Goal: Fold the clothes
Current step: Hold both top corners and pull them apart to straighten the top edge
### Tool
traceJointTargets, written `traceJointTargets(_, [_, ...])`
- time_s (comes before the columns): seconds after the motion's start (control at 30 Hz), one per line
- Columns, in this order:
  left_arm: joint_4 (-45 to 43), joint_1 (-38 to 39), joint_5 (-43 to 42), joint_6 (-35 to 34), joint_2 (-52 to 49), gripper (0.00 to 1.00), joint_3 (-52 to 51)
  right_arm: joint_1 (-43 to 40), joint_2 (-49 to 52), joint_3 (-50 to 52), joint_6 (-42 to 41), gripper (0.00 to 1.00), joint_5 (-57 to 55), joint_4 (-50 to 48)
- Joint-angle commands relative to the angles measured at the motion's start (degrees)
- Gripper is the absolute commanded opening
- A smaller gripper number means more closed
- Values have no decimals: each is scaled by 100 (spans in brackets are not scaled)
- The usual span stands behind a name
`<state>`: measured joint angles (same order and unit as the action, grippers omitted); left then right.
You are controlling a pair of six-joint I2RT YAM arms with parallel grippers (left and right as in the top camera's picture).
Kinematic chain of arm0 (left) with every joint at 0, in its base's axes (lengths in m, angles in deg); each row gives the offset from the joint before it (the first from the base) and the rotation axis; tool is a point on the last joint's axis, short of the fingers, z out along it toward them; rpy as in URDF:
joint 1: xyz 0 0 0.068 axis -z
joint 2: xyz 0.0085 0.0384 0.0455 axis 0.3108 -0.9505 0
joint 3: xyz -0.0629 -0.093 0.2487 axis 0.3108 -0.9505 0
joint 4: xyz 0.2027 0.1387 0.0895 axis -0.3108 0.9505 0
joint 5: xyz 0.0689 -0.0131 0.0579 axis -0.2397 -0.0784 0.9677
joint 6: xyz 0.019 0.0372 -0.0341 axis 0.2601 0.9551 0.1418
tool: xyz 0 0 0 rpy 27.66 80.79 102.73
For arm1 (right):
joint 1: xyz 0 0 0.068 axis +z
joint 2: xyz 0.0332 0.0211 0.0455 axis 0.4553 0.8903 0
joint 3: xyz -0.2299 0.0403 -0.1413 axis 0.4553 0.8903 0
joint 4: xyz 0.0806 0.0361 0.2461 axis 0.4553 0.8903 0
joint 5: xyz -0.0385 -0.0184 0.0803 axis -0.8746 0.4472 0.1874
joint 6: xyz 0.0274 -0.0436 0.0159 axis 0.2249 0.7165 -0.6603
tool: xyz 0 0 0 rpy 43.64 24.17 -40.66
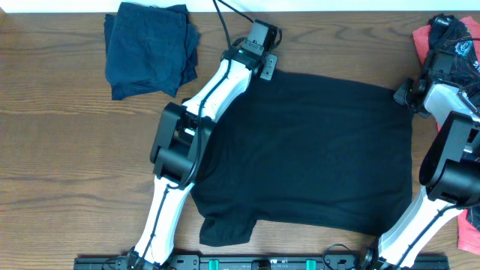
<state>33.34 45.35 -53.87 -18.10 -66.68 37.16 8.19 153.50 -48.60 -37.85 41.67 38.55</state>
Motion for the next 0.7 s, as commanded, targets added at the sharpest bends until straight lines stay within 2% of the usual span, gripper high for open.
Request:
traceJointTargets(0.0, [111, -55, 52, -9, 282, 37, 0, -92, -195, -11, -195, 1, -98, 81])
traceJointTargets(0.03, [125, -55, 52, -9, 280, 38, 0, -92, -201, -11, -195, 1, -96, 94])
traceJointTargets(0.1, [142, -55, 48, -9, 280, 47, 0, -92, -203, -11, -195, 1, -57, 118])
traceJointTargets(0.2, [85, -55, -98, 0, 280, 48, 0, -92, -201, -9, -197, 1, -44, 157])
traceJointTargets(0.33, [-155, -48, -758, 527, 216, 51, 0, -92, -201, -9, -219, 1, 76, 151])
traceJointTargets(0.47, [-269, -15, -767, 1025, 76, 60, 0, -92, -201, -9, -258, 1, 188, 151])
traceJointTargets(0.67, [-345, -22, -487, 1226, -245, 63, 0, -79, -201, -9, -256, 1, 205, 162])
